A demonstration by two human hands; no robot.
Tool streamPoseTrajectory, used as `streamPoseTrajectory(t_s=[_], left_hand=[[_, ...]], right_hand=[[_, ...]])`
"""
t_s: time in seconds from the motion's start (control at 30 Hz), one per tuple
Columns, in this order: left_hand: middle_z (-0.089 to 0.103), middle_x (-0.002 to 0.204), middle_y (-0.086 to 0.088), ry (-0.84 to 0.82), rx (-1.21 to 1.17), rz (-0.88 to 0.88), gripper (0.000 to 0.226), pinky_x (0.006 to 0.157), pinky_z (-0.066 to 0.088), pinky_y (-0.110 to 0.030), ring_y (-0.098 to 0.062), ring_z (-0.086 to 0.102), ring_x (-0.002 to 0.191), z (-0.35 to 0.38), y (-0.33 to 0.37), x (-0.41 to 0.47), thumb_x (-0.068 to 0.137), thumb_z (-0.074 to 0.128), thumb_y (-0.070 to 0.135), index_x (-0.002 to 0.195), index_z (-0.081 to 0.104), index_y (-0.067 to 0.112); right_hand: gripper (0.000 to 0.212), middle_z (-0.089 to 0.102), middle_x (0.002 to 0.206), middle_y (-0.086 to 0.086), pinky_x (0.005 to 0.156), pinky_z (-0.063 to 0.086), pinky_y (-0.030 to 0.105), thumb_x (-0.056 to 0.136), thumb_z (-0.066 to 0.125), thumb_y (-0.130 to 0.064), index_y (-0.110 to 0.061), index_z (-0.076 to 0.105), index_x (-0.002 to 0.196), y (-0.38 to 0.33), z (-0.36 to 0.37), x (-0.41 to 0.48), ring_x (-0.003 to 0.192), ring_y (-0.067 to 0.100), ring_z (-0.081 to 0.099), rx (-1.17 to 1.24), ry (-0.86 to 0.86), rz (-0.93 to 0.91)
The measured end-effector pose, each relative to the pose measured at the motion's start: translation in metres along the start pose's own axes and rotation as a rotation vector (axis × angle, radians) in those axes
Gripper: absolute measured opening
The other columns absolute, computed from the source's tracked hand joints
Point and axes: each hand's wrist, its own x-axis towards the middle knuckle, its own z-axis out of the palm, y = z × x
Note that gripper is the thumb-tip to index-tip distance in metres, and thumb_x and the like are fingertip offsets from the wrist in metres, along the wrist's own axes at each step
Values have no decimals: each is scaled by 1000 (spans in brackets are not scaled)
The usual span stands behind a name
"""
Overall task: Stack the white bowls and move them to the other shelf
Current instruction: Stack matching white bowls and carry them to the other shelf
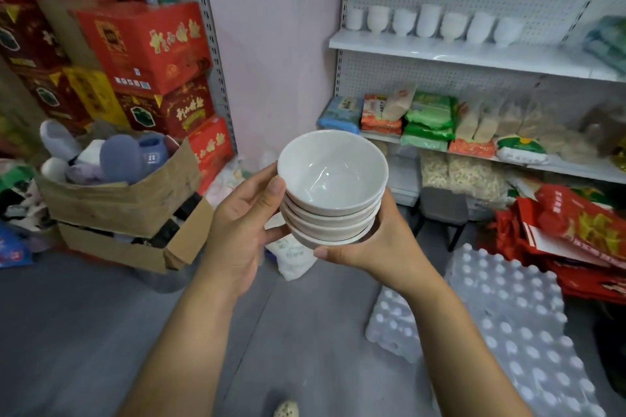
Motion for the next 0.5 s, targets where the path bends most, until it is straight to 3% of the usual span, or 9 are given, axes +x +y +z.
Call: streamPoseTrajectory(t_s=[0.1,0.23,0.5], left_hand=[[70,130,-2,-52,11,-22,50,83,59,-40,-28,62,127,-10,7,68,82,77,45,128,69,27],[70,131,-3,-116,24,-35,58,93,57,-52,-28,62,127,-13,5,145,78,77,49,130,66,28],[66,137,1,-187,81,-43,58,100,53,-60,-24,60,130,5,-28,269,86,71,56,136,63,27]], right_hand=[[101,65,130,-20,100,54,30,58,98,-1,-55,49,127,8,2,55,123,3,62,-2,55,6],[113,59,143,-12,106,51,41,55,103,-16,-35,39,147,25,0,115,131,8,57,8,115,56],[117,59,140,-17,107,51,39,51,104,-25,-34,38,147,75,-32,219,129,2,58,-35,172,138]])
